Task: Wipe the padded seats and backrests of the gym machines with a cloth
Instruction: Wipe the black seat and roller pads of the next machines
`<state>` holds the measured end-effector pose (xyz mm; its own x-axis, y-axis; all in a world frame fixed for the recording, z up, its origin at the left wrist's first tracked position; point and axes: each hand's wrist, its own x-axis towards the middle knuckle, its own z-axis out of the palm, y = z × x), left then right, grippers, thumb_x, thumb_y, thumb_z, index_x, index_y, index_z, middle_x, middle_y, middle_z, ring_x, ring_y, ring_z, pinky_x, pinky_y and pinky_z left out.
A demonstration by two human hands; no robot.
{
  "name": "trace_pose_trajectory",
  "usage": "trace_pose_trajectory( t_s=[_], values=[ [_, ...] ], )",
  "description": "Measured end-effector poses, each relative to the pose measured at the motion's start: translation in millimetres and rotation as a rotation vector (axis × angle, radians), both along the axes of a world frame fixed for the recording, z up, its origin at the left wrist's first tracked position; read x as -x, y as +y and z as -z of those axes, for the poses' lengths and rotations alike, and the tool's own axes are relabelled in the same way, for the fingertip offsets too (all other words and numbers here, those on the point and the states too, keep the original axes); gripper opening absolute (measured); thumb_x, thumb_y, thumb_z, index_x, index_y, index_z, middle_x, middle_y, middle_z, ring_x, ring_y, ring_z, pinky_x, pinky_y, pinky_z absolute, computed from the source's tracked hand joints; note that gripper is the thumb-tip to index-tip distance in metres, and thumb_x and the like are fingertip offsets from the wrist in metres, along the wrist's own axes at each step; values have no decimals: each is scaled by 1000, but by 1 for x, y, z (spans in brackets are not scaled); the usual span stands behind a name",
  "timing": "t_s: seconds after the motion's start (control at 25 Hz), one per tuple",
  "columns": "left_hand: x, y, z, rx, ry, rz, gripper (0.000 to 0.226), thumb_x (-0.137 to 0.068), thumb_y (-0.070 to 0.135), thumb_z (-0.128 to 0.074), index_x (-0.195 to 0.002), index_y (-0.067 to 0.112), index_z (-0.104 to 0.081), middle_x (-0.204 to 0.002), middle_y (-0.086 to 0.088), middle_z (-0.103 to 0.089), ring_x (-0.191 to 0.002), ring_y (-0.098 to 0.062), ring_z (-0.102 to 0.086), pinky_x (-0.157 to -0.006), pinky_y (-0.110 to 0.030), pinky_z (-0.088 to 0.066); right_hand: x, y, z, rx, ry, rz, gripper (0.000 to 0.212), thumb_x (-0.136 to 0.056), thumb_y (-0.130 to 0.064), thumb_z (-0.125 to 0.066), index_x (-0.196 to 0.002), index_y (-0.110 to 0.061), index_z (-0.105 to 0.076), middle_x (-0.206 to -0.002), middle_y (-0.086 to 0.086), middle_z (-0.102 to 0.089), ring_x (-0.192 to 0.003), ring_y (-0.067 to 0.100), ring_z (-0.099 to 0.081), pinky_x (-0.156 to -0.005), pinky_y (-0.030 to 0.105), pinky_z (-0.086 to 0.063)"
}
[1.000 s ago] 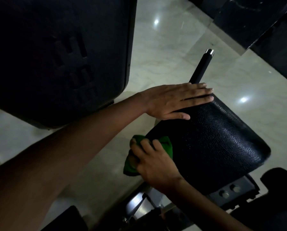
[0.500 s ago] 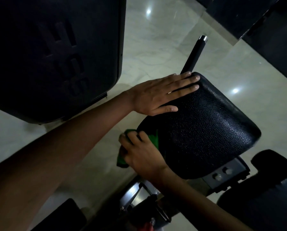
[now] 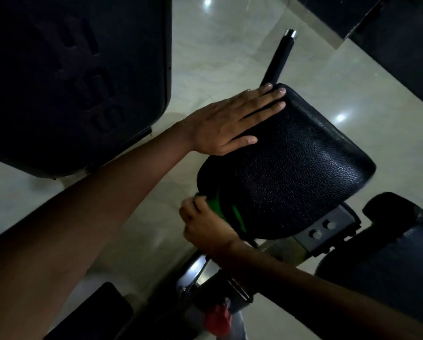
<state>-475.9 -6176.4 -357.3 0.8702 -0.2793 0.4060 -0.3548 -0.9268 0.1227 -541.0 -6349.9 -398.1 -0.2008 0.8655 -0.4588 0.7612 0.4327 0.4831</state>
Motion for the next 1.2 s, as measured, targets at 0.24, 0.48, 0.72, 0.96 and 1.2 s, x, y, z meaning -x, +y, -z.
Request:
trace_pose_trajectory(
  t_s=[0.24, 0.48, 0.72, 0.96, 1.2],
  values=[
    [7, -5, 1, -4, -3, -30, 61, -103, 35, -34, -150, 1, -17, -158, -19, -10, -147, -28, -6, -119, -41, -15, -4, -31, 6, 101, -64, 36, 31, -85, -34, -45, -95, -26, -74, -103, 2, -67, -101, 25, -55, -85, 39, -43],
    [12, -19, 1, -29, -20, -60, 65, -101, 39, -35, -149, -2, -18, -157, -19, -12, -147, -29, -7, -119, -44, -14, -34, -102, -25, -118, 172, 147, 43, -73, -25, -29, -58, -29, -70, -90, -9, -66, -97, 26, -47, -80, 38, -30],
    [3, -59, 3, -54, -61, -64, 65, -100, 42, -33, -148, 0, -23, -156, -18, -18, -146, -29, -12, -119, -46, -15, -53, -154, -58, -843, 693, 649, 30, -75, -22, -54, -104, -21, -63, -115, 3, -51, -95, 25, -49, -79, 37, -39],
    [-15, -92, 1, -125, -136, -150, 62, -100, 43, -33, -147, 3, -28, -155, -13, -24, -145, -28, -19, -116, -56, -16, -121, -108, -74, -2086, 1298, 1508, 32, -71, -25, -55, -103, -18, -57, -93, -1, -60, -82, -2, -56, -82, 16, -45],
    [-17, -94, 3, -110, -135, -160, 64, -96, 41, -39, -146, 2, -32, -154, -15, -28, -143, -30, -23, -114, -57, -16, -10, -121, -17, -1707, 1486, 1753, 58, -68, -38, -51, -121, -17, -51, -112, 4, -60, -106, 15, -58, -96, 50, -44]
  ],
)
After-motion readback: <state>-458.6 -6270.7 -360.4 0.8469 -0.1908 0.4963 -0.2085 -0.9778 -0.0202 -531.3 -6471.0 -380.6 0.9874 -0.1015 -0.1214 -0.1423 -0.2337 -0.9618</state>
